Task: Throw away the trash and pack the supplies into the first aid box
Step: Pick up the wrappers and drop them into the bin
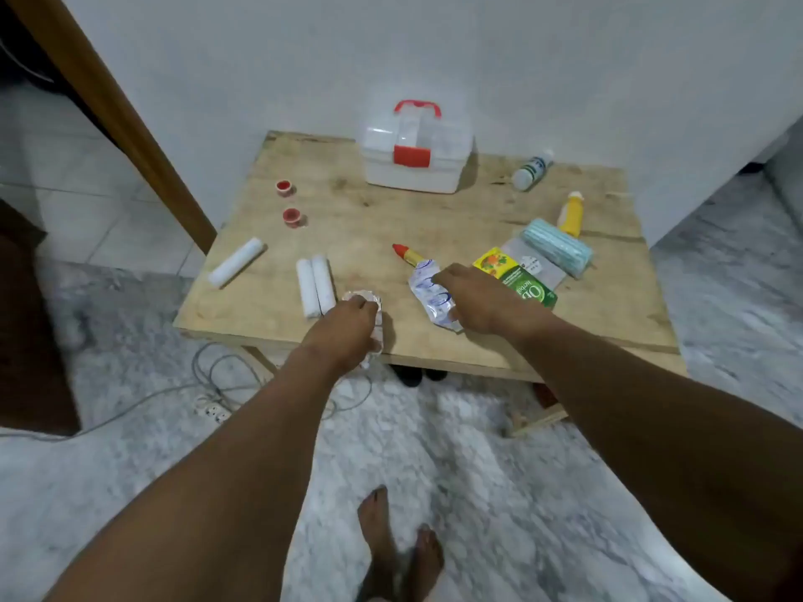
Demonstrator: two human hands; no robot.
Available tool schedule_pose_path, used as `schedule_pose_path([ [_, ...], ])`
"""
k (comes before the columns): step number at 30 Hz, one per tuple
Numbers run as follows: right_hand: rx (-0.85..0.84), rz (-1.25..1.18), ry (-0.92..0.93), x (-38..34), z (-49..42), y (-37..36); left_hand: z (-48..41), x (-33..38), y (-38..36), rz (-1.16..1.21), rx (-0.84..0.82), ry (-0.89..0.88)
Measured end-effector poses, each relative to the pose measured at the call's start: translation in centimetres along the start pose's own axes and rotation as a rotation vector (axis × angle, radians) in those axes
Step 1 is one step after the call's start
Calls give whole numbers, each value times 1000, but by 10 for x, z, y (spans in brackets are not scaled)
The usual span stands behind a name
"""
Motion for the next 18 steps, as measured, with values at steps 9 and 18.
schedule_pose_path([
  [9, -116, 66, -23, 1, -28, -24, -12, -10, -32, -33, 61, -34],
  [18, 66, 111, -39, -5, -13, -20, -9, -11, -21, 18, 102, -184],
])
Point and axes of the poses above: each hand's wrist, its own z-axis away from the middle knuckle, its own y-axis out of the back of the hand, x = y × z, the point moved 3 cm from there along -z, towards the middle knuckle, and after that the axes turned 9 degrees about -y, right-handed, at the moved point
